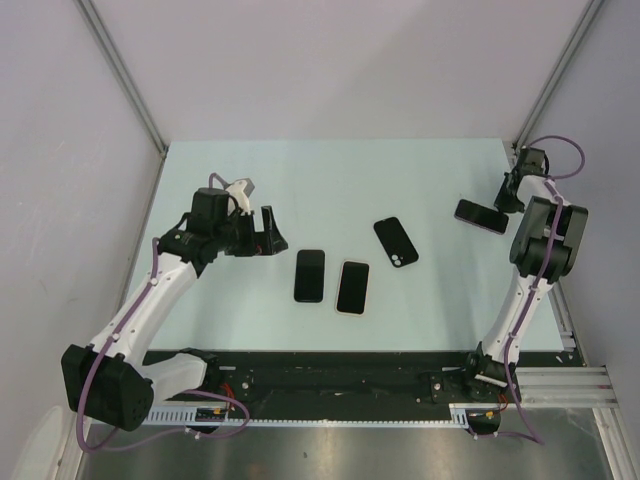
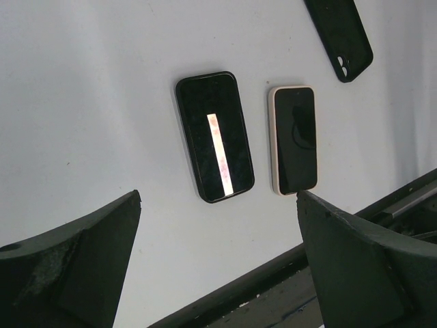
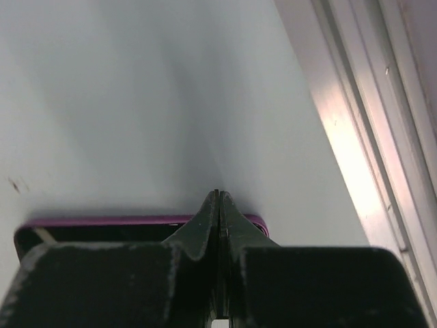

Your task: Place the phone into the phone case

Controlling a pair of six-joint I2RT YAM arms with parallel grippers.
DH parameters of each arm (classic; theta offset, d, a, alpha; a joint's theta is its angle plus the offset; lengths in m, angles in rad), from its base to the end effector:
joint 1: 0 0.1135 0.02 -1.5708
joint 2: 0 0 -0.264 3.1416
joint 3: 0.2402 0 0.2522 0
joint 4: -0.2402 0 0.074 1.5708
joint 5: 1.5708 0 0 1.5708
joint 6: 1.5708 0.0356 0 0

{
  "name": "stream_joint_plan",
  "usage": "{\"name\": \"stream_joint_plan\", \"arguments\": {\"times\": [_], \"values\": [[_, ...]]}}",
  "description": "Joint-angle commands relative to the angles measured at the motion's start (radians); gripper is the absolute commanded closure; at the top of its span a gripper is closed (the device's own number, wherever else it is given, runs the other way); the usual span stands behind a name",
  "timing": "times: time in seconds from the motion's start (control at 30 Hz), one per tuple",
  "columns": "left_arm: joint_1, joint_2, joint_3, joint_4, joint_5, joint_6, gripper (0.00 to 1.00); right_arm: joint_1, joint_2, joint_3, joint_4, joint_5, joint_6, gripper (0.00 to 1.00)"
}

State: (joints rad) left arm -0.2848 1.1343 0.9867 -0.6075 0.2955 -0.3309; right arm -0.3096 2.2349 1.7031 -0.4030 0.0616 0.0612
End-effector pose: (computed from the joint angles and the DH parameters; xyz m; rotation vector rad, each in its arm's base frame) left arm 0.2257 -0.0769 0.3020 0.0978 2.3743 -0.6468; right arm 0.4654 -0.1512 0.1608 0.4881 2.4643 -0.1793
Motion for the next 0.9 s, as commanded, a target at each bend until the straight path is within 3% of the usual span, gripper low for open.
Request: {"name": "stream_joint_plan", "arguments": {"times": [0.0, 0.23, 0.5, 0.67, 0.7, 0.8, 0.87], "values": [[0.010, -0.030, -0.010, 0.031, 0.036, 0.015, 0.00, 0.018, -0.093, -0.117, -0.151, -0.051, 0.043, 1.00], [0.010, -0.033, -0.017, 0.041, 0.077, 0.010, 0.00, 0.065, -0.187, -0.318, -0.157, -0.103, 0.023, 1.00], [0.010, -0.042, -0.020, 0.049, 0.079, 0.012, 0.00, 0.090, -0.251, -0.342, -0.161, -0.068, 0.012, 1.00], [0.010, -0.044, -0.020, 0.049, 0.071, 0.010, 0.00, 0.087, -0.282, -0.342, -0.142, -0.025, 0.012, 0.77], [0.010, -0.044, -0.019, 0.049, 0.070, 0.010, 0.00, 0.087, -0.291, -0.342, -0.135, -0.026, 0.015, 0.67], [0.010, -0.044, -0.020, 0.049, 0.067, 0.010, 0.00, 0.090, -0.299, -0.342, -0.120, -0.045, 0.031, 0.51], [0.010, -0.044, -0.019, 0.049, 0.068, 0.007, 0.00, 0.096, -0.311, -0.342, -0.115, -0.013, 0.043, 0.44]]}}
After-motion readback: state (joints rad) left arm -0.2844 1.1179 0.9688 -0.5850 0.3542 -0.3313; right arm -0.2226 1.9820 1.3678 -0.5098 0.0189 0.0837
